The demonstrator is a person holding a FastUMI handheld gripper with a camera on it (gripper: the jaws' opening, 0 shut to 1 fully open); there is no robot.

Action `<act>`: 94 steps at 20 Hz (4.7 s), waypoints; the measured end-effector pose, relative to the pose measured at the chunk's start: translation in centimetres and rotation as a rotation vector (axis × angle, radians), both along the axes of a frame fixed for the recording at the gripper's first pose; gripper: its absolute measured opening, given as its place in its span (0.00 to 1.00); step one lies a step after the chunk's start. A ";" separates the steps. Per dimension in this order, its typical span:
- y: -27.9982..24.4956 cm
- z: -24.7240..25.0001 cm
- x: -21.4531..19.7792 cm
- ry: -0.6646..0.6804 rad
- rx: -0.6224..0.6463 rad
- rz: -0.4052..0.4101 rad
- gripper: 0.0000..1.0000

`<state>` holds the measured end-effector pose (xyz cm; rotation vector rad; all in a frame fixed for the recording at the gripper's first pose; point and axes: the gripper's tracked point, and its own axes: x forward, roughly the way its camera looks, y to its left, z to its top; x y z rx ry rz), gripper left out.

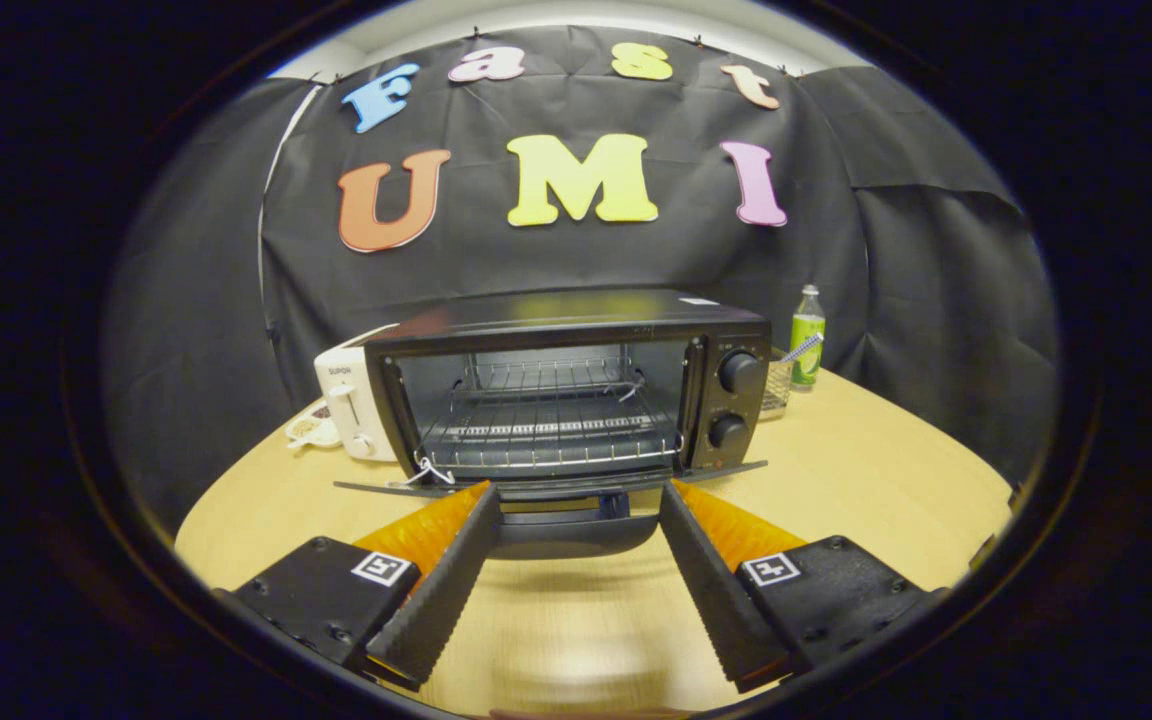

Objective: Open the toaster oven, put the food inside, and close the toaster oven door.

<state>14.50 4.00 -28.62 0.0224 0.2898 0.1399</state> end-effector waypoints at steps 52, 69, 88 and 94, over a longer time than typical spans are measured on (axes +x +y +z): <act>11.2 -2.1 -16.9 0.956 0.341 0.626 0.38; 7.3 3.5 -12.3 0.474 0.664 0.572 0.36; 1.7 3.0 5.8 0.021 1.158 -0.040 0.35; 3.2 3.1 12.1 0.007 1.027 -0.114 0.36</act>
